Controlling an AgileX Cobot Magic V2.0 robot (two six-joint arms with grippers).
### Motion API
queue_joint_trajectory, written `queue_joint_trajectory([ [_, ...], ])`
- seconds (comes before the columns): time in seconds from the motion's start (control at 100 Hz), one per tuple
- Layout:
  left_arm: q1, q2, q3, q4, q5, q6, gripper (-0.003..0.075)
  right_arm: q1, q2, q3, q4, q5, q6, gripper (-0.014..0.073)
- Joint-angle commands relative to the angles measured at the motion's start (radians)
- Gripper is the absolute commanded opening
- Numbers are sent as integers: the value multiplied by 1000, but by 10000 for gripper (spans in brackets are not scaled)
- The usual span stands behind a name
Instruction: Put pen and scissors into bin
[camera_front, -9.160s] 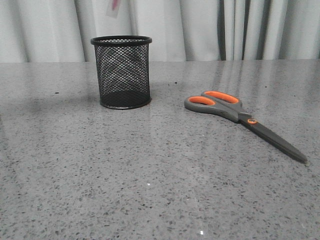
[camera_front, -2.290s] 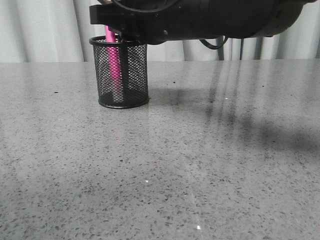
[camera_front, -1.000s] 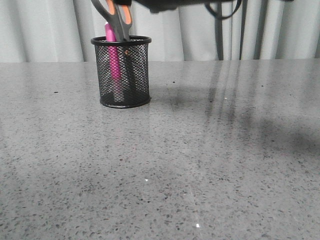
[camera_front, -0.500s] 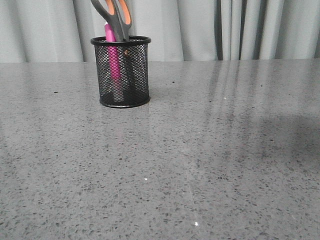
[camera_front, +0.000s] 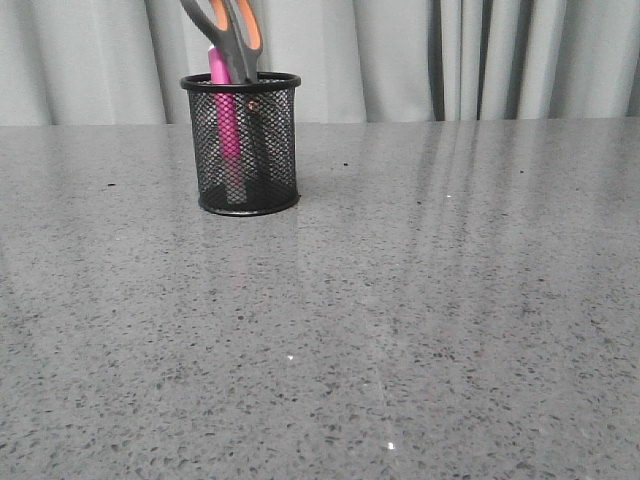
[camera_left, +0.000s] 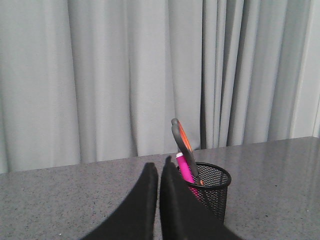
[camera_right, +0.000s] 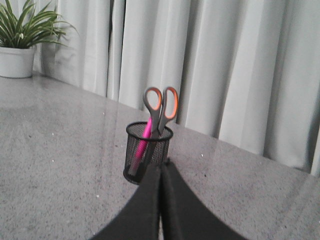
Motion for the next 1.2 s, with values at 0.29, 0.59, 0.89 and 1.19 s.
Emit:
queue_joint_trajectory([
  [0.29,-6,9,-27,-25,20,-9,-19,-1,-25,-21,-14,-13,-11,-69],
  [0.59,-6,9,-27,-25,28,-9,-19,-1,-25,-21,-14,-13,-11,-69],
  [0.89,-6,9,-27,-25,28,-9,-19,-1,-25,-21,-14,-13,-11,-69],
  [1.19,10,-13,32,-25,-57,22,-19,-1,-25,-21,-14,-13,-11,-69],
])
